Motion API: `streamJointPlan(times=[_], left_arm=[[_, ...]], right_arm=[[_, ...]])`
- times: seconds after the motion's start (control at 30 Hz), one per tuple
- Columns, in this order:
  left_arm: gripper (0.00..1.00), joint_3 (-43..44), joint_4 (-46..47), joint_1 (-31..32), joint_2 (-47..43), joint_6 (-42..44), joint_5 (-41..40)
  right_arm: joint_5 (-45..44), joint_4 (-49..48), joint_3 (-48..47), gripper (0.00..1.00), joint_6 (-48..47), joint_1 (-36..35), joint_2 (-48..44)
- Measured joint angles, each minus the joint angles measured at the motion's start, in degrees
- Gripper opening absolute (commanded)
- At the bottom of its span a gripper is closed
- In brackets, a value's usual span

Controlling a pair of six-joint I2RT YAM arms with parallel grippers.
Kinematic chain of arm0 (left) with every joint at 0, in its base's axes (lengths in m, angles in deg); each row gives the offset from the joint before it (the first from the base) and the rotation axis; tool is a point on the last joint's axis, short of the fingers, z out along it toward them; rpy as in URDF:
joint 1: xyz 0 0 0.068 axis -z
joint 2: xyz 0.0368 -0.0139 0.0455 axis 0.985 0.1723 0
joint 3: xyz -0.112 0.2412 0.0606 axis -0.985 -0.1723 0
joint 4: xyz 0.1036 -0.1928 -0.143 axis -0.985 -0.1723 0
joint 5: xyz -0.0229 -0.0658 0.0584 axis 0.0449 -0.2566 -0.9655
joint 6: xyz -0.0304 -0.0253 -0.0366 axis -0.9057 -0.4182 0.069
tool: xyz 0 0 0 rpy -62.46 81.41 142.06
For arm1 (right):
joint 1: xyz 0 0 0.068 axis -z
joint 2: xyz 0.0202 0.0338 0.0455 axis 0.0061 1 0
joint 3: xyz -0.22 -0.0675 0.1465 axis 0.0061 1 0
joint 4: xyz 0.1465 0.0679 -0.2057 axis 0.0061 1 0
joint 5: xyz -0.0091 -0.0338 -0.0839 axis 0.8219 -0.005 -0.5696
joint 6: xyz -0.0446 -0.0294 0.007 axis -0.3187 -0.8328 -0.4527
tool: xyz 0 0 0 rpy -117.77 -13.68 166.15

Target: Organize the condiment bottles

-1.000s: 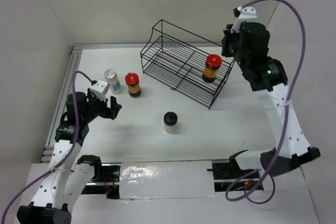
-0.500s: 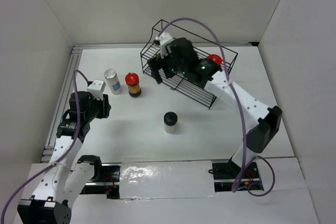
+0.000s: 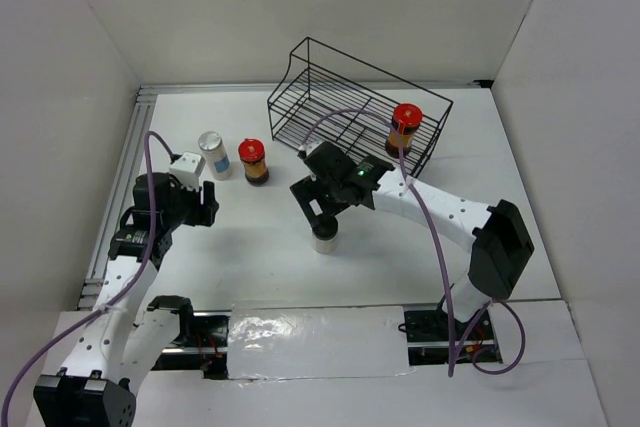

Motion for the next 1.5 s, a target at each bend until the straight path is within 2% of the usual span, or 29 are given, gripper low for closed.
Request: streamJointPlan(times=[0.37, 0.47, 0.53, 0.57, 0.7, 0.73, 0.77, 0.83, 0.87, 0.93, 0.97, 1.03, 1.17, 1.33, 1.5], left_arm=[[0.72, 0.0, 0.24, -0.02, -0.87, 2.25, 0.02], [0.72, 0.0, 0.24, -0.04, -0.9, 2.25, 0.04], [0.72, 0.0, 0.26, -0.04, -0.94, 2.27, 0.04], [0.72, 0.0, 0.24, -0.04, -0.96, 2.27, 0.04], [0.72, 0.0, 0.28, -0.04, -0.98, 2.4, 0.04], [0.72, 0.0, 0.26, -0.04, -0.98, 2.43, 0.04], [0.72, 0.0, 0.28, -0.04, -0.98, 2.45, 0.04], [0.72, 0.0, 0.28, -0.04, -1.07, 2.45, 0.04], [0.72, 0.0, 0.28, -0.04, -1.11, 2.45, 0.04], [0.72, 0.0, 0.28, -0.04, -1.27, 2.45, 0.07], [0.72, 0.0, 0.31, -0.04, -1.29, 2.47, 0.09], [0.72, 0.0, 0.31, -0.04, -1.29, 2.47, 0.2], [0.72, 0.0, 0.33, -0.04, -1.27, 2.54, 0.42], [0.72, 0.0, 0.39, -0.07, -1.29, 2.67, 0.66], [0.72, 0.0, 0.39, -0.13, -1.29, 2.64, 1.14]], right_arm=[[2.47, -1.14, 6.27, 0.98, 3.89, -2.54, 0.22], [2.45, -1.99, 6.62, 0.9, 4.31, -2.69, 0.31], [2.45, -2.58, 6.67, 0.76, 4.39, -2.69, 0.42], [2.43, -2.82, 6.67, 0.73, 4.5, -2.69, 0.5], [1.84, -3.72, 6.58, 0.69, 4.55, -2.71, 1.27], [1.68, -3.87, 6.49, 0.65, 4.5, -2.75, 1.38], [1.62, -3.87, 6.34, 0.52, 4.5, -2.75, 1.49], [1.44, -3.8, 5.75, 0.38, 4.28, -2.75, 2.05], [1.36, -3.74, 5.29, 0.25, 4.13, -2.82, 2.36], [1.11, -3.3, 3.89, 0.14, 3.41, -2.99, 3.41], [0.92, -2.38, 2.36, 0.05, 2.78, -3.19, 4.33], [0.22, -0.09, -1.73, 0.0, 1.25, -3.61, 6.36], [-1.31, 4.66, -16.17, 0.0, -2.25, -3.58, 10.6], [-2.23, 5.44, -35.91, 0.0, -6.21, -1.29, 13.62], [-4.5, 4.92, -47.23, 0.0, -7.91, 4.46, 16.09]])
